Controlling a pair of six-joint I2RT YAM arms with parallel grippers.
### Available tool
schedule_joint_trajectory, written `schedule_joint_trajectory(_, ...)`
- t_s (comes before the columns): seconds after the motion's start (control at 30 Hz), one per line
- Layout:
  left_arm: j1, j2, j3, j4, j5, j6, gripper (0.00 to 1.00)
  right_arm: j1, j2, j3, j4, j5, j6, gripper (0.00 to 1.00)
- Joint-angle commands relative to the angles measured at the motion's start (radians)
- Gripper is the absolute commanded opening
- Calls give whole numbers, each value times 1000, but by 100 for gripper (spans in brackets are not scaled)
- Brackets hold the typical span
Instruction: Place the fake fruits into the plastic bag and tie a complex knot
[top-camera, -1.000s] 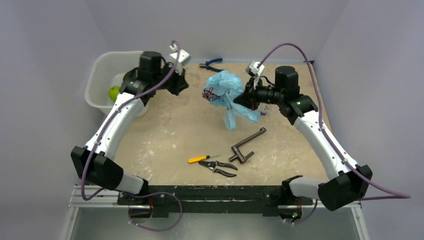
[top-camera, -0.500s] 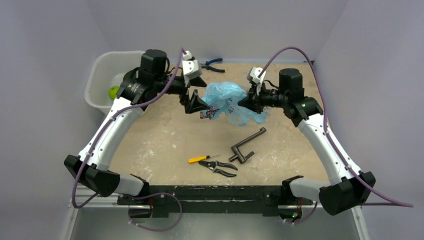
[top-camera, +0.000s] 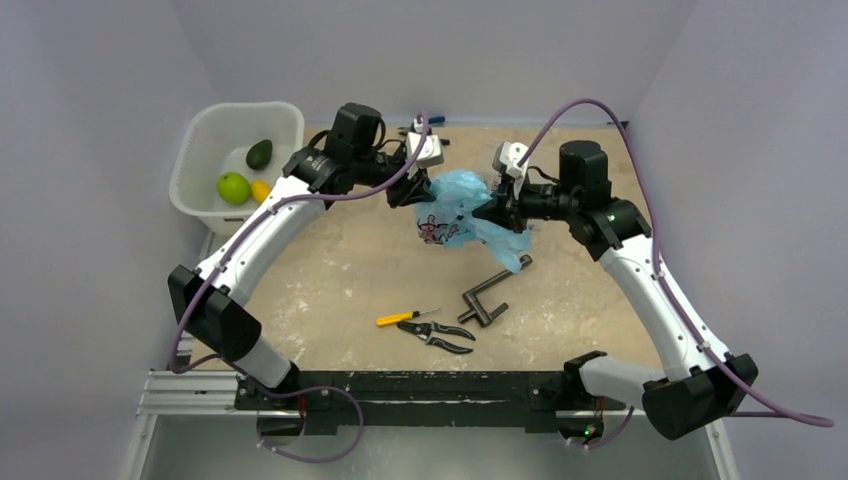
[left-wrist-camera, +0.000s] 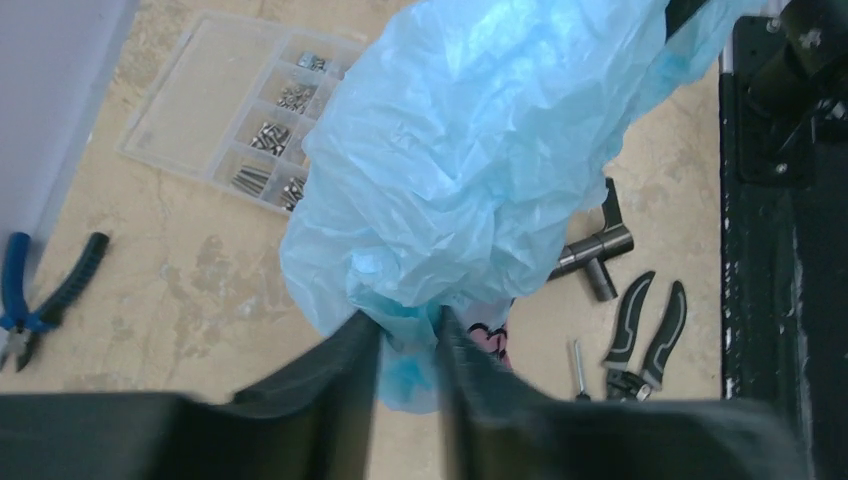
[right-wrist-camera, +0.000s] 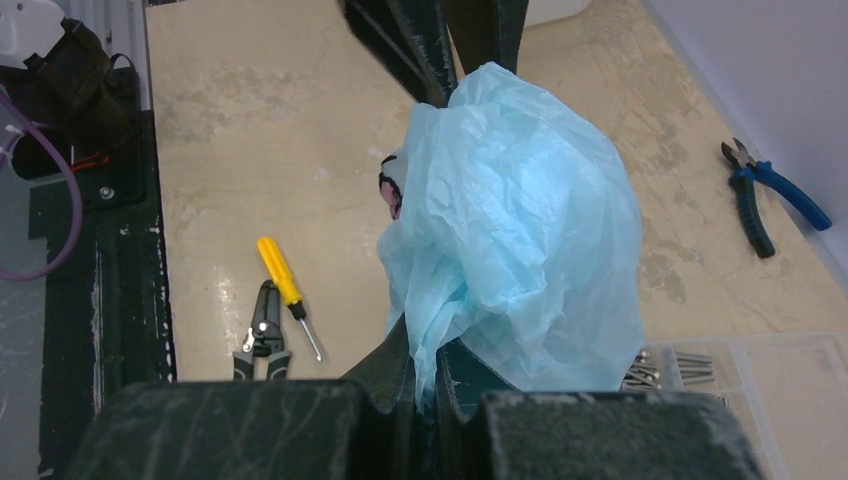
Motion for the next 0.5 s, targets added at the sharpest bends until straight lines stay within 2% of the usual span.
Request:
schedule_joint_trajectory(0.0,6,-56,1,-6,74,78,5,1,-54,30,-45,-39,-60,0)
schedule_joint_trajectory(0.03,10,-64,-4,-7,82,78,0,1,-59,30,-45,-43,-60,0)
schedule_joint_trajectory(0.23,160,-121,-9,35,259,-97,0,-36,-57,38,-129,25,-120,0)
schedule_joint_trajectory(0.37,303,-165,12,-20,372,-190,0,-166,-23,14,-174,84,-179,0)
schedule_joint_trajectory(0.47,366,-193,12,-16,433,-275,0,-245,44,19,-213,92,-257,0)
